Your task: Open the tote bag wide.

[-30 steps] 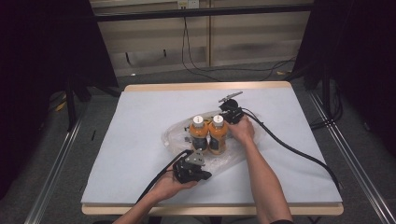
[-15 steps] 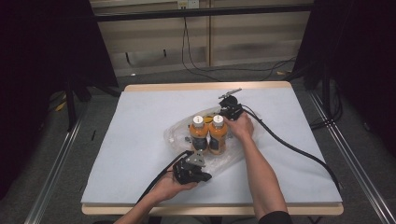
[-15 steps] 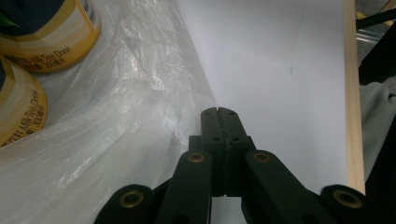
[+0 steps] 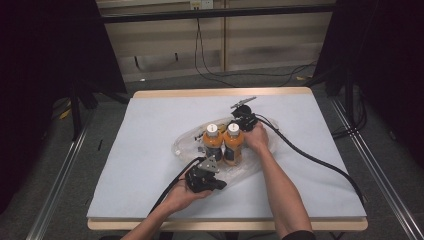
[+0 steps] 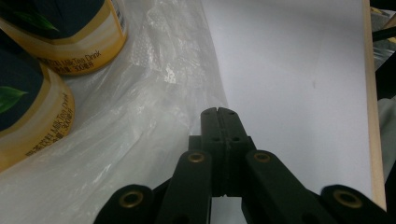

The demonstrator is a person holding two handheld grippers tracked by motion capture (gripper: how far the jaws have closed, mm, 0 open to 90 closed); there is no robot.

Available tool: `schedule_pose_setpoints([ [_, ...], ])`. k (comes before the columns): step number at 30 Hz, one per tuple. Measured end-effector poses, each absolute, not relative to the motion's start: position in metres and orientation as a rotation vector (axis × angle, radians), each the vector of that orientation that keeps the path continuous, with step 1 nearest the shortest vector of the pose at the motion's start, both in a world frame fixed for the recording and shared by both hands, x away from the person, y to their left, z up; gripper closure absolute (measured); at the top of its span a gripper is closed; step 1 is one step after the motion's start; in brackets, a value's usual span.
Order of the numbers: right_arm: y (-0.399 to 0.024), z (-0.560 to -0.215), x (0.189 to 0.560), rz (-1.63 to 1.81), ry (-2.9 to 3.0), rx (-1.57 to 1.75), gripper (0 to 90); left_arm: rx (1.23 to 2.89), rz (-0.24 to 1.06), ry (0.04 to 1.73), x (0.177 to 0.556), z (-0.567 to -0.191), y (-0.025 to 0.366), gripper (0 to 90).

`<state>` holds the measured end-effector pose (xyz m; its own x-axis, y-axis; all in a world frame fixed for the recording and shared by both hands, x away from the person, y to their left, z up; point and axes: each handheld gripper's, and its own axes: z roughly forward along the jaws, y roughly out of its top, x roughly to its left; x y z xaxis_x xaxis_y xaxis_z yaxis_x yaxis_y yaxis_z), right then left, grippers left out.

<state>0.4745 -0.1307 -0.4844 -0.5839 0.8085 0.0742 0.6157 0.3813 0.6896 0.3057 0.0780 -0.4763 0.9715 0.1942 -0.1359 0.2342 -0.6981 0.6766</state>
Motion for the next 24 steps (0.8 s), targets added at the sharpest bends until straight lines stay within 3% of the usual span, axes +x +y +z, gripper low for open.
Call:
schedule_pose_setpoints([
  [13, -0.142, -0.460, 0.455, 1.118, 2.349, 1.202, 90.0, 2.283, -0.046, 0.268, 0.302, -0.466, 0.082, 90.0],
  [24, -0.167, -0.432, 0.425, 1.158, 2.315, 1.120, 90.0, 2.158, 0.012, 0.366, 0.313, -0.449, 0.105, 90.0],
])
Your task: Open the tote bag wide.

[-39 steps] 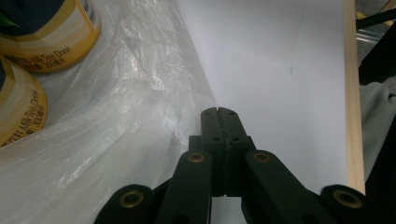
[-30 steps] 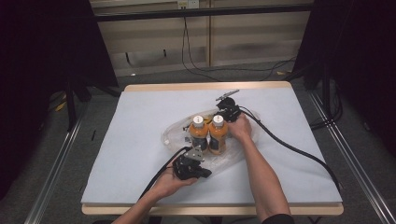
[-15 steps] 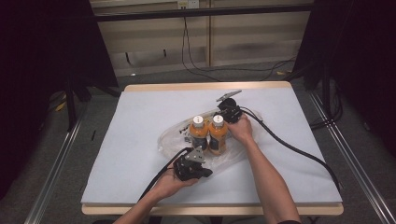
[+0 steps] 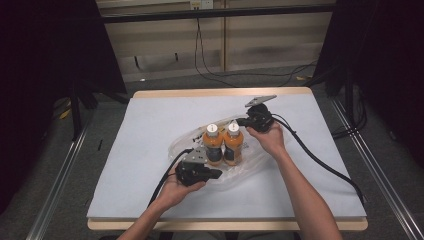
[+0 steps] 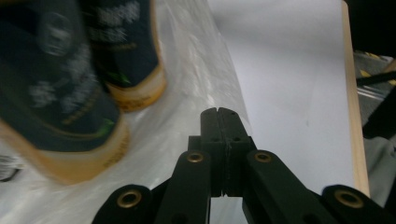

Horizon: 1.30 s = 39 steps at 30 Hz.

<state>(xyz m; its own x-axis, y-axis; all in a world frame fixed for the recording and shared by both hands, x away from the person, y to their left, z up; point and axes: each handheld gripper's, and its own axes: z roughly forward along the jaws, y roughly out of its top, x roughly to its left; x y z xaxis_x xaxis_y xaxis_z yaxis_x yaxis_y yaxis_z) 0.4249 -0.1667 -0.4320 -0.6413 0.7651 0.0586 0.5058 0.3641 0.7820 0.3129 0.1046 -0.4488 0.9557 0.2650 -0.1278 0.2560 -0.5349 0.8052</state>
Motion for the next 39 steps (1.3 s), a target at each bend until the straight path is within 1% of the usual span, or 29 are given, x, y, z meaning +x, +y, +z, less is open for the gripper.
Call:
schedule_pose_setpoints([
  [9, -0.192, -0.414, 0.394, 1.239, 2.254, 1.068, 90.0, 2.064, 0.074, 0.394, 0.313, -0.435, 0.122, 85.8],
  [13, -0.199, -0.412, 0.379, 1.240, 2.251, 1.030, 90.0, 2.057, 0.101, 0.411, 0.310, -0.432, 0.129, 79.2],
  [15, -0.202, -0.410, 0.370, 1.246, 2.244, 1.014, 90.0, 2.057, 0.131, 0.417, 0.309, -0.430, 0.135, 70.9],
  [17, -0.206, -0.407, 0.361, 1.258, 2.222, 1.008, 77.2, 2.044, 0.165, 0.422, 0.307, -0.428, 0.142, 62.6],
  [19, -0.211, -0.403, 0.351, 1.273, 2.204, 1.001, 74.8, 2.004, 0.172, 0.441, 0.305, -0.425, 0.151, 53.6],
  [22, -0.218, -0.398, 0.338, 1.311, 2.183, 0.999, 64.8, 1.963, 0.201, 0.482, 0.304, -0.419, 0.164, 40.8],
  [23, -0.221, -0.397, 0.333, 1.320, 2.180, 0.999, 62.4, 1.947, 0.211, 0.493, 0.304, -0.417, 0.169, 38.2],
  [25, -0.225, -0.394, 0.324, 1.326, 2.171, 0.995, 54.6, 1.944, 0.232, 0.517, 0.302, -0.414, 0.177, 31.8],
  [30, -0.239, -0.390, 0.304, 1.344, 2.147, 1.012, 39.6, 1.958, 0.278, 0.582, 0.300, -0.413, 0.206, 23.3],
  [32, -0.245, -0.389, 0.297, 1.346, 2.131, 1.030, 33.9, 1.951, 0.310, 0.622, 0.295, -0.414, 0.214, 17.0],
  [34, -0.249, -0.389, 0.289, 1.337, 2.120, 1.046, 28.4, 1.962, 0.333, 0.632, 0.292, -0.416, 0.222, 13.8],
  [37, -0.257, -0.391, 0.273, 1.338, 2.091, 1.077, 24.0, 1.952, 0.342, 0.679, 0.285, -0.421, 0.234, 9.3],
  [39, -0.263, -0.394, 0.263, 1.333, 2.068, 1.094, 22.8, 1.943, 0.334, 0.710, 0.282, -0.425, 0.242, 9.0],
])
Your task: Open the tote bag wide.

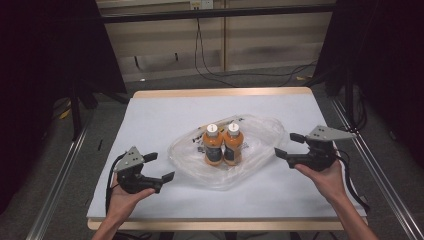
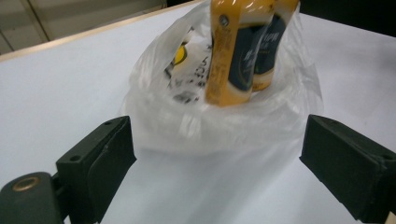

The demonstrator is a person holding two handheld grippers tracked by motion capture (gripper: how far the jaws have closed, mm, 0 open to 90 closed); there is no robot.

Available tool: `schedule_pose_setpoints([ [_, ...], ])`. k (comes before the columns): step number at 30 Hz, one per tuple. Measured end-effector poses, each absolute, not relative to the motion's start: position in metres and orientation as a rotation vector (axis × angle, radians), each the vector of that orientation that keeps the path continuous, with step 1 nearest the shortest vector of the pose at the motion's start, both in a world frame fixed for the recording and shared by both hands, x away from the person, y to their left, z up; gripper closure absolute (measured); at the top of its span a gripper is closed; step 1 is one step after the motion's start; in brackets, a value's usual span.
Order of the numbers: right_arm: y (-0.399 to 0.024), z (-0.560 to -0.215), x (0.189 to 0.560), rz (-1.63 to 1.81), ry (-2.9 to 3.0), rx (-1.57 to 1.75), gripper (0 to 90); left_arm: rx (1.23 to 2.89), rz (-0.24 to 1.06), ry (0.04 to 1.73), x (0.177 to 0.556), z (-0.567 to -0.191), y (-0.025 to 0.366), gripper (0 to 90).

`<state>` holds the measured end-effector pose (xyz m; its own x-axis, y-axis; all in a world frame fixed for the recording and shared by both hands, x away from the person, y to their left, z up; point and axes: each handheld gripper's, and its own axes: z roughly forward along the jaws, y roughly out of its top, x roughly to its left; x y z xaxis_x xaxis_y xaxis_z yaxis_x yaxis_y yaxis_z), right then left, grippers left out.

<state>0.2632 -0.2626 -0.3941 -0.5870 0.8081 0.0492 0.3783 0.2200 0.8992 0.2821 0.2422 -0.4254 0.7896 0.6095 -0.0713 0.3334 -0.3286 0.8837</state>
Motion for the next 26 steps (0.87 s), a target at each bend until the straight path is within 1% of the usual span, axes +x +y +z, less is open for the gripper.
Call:
schedule_pose_setpoints([
  [3, -0.269, -0.399, 0.251, 1.308, 2.069, 1.136, 18.7, 1.922, 0.330, 0.762, 0.278, -0.431, 0.252, 7.4],
  [9, -0.283, -0.408, 0.223, 1.287, 2.021, 1.193, 16.3, 1.932, 0.349, 0.797, 0.264, -0.436, 0.262, 4.2],
  [11, -0.285, -0.412, 0.217, 1.266, 2.032, 1.193, 16.4, 1.933, 0.375, 0.832, 0.258, -0.440, 0.263, 4.2],
  [13, -0.287, -0.416, 0.208, 1.259, 2.020, 1.207, 15.3, 1.939, 0.372, 0.851, 0.253, -0.443, 0.263, 3.8],
  [17, -0.286, -0.426, 0.191, 1.234, 1.985, 1.232, 12.2, 1.938, 0.379, 0.834, 0.242, -0.445, 0.263, 3.1],
  [21, -0.291, -0.436, 0.174, 1.258, 1.950, 1.298, 9.5, 1.990, 0.284, 0.785, 0.234, -0.453, 0.260, 2.9],
  [22, -0.293, -0.437, 0.172, 1.245, 1.962, 1.292, 9.7, 1.997, 0.279, 0.756, 0.234, -0.453, 0.260, 3.0],
  [24, -0.298, -0.437, 0.170, 1.252, 1.937, 1.280, 9.1, 1.971, 0.309, 0.785, 0.234, -0.452, 0.260, 2.2],
  [26, -0.302, -0.438, 0.170, 1.226, 1.925, 1.273, 9.0, 1.973, 0.305, 0.786, 0.234, -0.453, 0.259, 2.0],
])
